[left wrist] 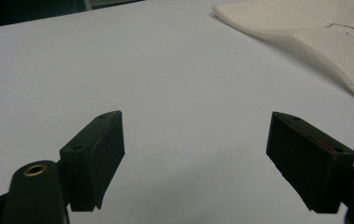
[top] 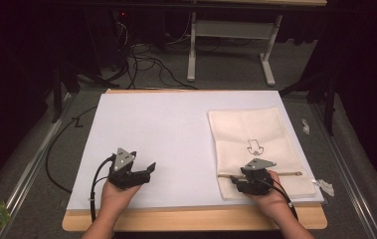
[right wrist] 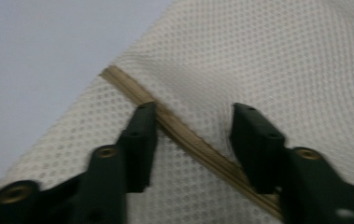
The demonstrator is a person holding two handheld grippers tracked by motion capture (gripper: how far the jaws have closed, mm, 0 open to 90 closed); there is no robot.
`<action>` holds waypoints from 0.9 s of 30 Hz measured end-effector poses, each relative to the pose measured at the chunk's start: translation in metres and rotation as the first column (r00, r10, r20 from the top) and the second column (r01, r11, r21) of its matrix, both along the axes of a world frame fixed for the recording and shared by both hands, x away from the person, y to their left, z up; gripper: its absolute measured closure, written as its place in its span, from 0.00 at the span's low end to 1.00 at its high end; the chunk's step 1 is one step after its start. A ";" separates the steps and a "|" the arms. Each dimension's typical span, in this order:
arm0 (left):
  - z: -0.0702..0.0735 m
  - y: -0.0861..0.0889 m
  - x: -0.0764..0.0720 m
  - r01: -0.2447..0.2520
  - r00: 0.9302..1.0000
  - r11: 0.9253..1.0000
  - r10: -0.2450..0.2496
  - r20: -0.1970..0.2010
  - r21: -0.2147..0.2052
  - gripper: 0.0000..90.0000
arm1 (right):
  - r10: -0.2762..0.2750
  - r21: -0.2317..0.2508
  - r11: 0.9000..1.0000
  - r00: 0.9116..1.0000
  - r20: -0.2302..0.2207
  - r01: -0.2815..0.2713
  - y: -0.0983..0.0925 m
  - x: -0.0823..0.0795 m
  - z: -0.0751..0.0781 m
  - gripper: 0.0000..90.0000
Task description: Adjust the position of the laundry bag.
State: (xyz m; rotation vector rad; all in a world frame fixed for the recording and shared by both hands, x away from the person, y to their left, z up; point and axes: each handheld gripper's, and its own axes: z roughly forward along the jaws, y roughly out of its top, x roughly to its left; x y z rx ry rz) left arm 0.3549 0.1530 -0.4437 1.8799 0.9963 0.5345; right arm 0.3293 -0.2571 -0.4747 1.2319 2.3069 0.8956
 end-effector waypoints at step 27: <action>-0.003 0.002 -0.006 -0.004 1.000 1.000 0.004 -0.026 0.005 0.30 | 0.293 0.149 0.941 0.952 0.088 -0.303 0.163 0.011 0.004 0.70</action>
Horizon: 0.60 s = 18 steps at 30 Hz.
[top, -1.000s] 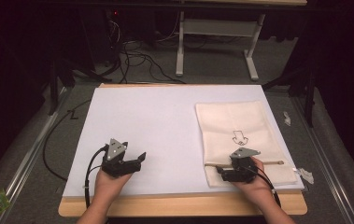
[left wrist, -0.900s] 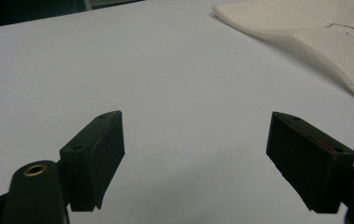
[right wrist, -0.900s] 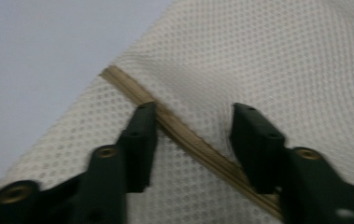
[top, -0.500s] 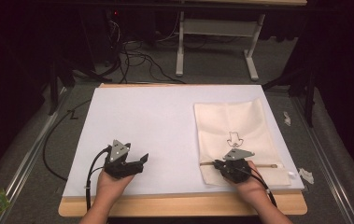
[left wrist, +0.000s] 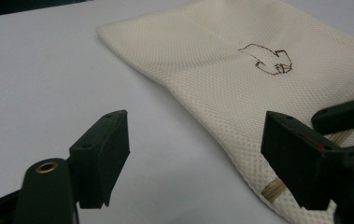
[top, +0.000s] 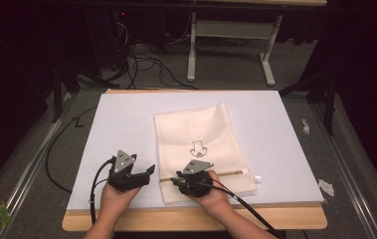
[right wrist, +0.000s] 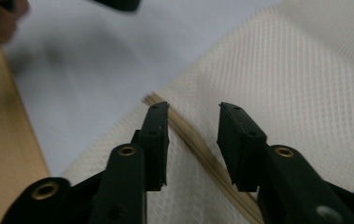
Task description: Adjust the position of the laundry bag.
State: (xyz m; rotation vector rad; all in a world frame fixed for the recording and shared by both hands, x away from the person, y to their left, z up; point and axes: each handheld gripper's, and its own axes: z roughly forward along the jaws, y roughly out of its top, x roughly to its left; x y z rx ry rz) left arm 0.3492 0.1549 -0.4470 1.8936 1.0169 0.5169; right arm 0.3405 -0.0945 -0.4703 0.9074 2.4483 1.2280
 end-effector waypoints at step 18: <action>-0.032 -0.058 0.005 0.131 0.968 0.990 -0.115 -0.223 0.055 0.57 | -0.455 0.002 0.890 0.889 -0.046 0.455 -0.218 0.018 0.006 0.67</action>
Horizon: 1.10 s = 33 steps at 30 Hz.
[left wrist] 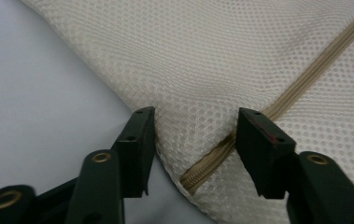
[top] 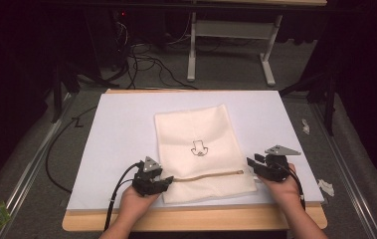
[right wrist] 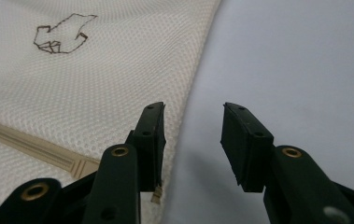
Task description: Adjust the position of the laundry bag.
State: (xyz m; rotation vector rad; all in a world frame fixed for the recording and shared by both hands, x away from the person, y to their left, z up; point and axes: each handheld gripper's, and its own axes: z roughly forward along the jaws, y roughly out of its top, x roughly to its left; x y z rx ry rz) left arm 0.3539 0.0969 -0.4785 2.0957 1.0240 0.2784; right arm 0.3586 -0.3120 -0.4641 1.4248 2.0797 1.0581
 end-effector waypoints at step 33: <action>0.007 0.022 0.003 -0.091 0.987 0.995 0.086 0.137 0.035 0.52 | 0.123 -0.015 0.992 0.990 -0.069 -0.124 0.027 -0.020 -0.014 0.67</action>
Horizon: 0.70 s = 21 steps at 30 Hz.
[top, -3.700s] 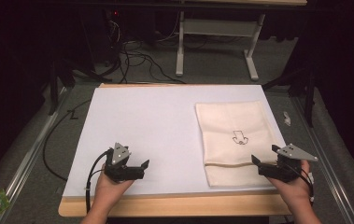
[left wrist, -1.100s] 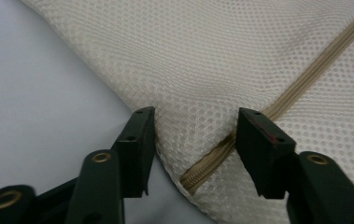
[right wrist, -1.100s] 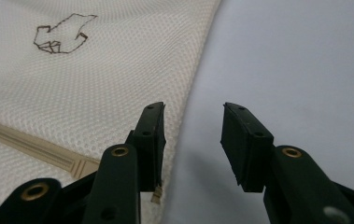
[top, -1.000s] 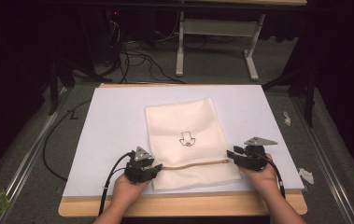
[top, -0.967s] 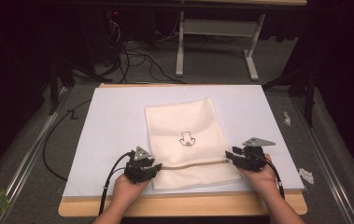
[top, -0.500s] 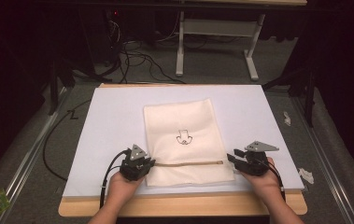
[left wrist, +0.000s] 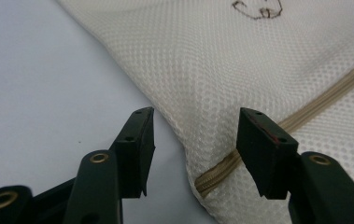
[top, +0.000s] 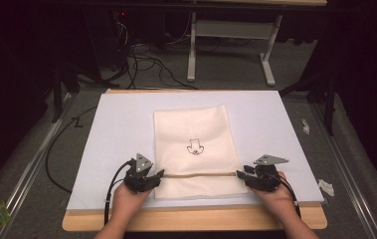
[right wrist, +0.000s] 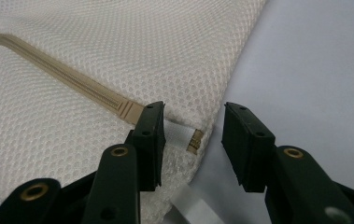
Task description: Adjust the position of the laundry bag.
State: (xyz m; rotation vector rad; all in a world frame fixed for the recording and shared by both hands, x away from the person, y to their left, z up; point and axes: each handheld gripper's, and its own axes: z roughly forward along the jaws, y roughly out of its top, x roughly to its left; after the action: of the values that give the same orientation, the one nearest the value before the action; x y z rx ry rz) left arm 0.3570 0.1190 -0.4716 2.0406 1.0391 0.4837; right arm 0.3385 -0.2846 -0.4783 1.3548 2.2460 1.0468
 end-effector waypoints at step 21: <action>0.015 -0.003 -0.010 0.061 0.997 0.984 -0.054 0.047 -0.168 0.52 | 0.089 -0.028 0.996 0.995 0.045 -0.088 0.012 -0.019 0.009 0.93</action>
State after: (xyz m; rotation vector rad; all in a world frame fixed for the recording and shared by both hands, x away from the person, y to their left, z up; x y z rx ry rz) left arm 0.3474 0.1163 -0.4563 1.8965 0.9600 0.3933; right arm 0.3198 -0.2724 -0.4688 1.2177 2.2966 1.0628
